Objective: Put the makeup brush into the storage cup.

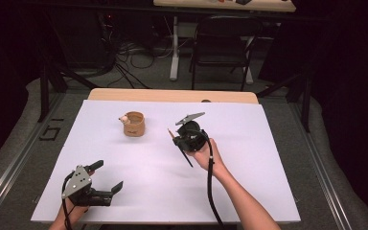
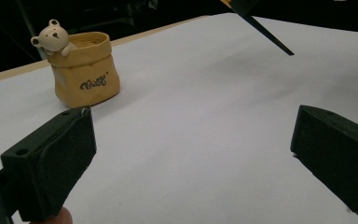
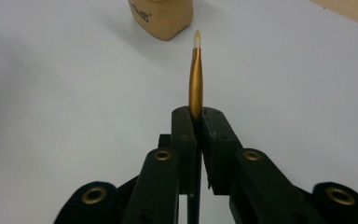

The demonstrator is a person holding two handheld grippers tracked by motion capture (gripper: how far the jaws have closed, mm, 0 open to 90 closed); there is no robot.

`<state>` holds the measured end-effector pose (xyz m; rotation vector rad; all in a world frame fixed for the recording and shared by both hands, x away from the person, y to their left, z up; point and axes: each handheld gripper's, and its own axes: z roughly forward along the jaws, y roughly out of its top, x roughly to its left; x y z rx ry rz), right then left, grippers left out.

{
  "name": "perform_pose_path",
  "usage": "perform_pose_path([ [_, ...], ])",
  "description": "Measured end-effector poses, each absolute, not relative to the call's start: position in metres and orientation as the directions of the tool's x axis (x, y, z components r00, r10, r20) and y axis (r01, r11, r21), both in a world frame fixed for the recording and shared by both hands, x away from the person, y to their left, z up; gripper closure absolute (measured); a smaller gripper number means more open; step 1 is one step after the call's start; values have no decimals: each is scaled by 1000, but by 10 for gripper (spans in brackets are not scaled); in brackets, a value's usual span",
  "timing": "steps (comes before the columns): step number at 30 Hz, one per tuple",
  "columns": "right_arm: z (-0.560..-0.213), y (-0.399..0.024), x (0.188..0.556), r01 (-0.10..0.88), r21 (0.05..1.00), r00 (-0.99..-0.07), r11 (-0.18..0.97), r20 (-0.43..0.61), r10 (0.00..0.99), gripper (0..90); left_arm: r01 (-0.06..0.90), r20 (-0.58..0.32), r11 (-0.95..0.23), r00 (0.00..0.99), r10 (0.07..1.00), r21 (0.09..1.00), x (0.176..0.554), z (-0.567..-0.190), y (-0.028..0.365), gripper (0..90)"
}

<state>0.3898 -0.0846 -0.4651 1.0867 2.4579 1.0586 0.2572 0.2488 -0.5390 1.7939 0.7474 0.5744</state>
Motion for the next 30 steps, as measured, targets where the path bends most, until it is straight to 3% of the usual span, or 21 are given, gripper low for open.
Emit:
perform_pose_path([
  [22,-469,-102,374,453,795,-745,403,90,660,840,240,15,-268,718,695,933,261,-539,241,18],
  [30,-472,-106,372,424,811,-768,403,86,635,841,275,-29,-270,747,664,923,265,-534,234,23],
])
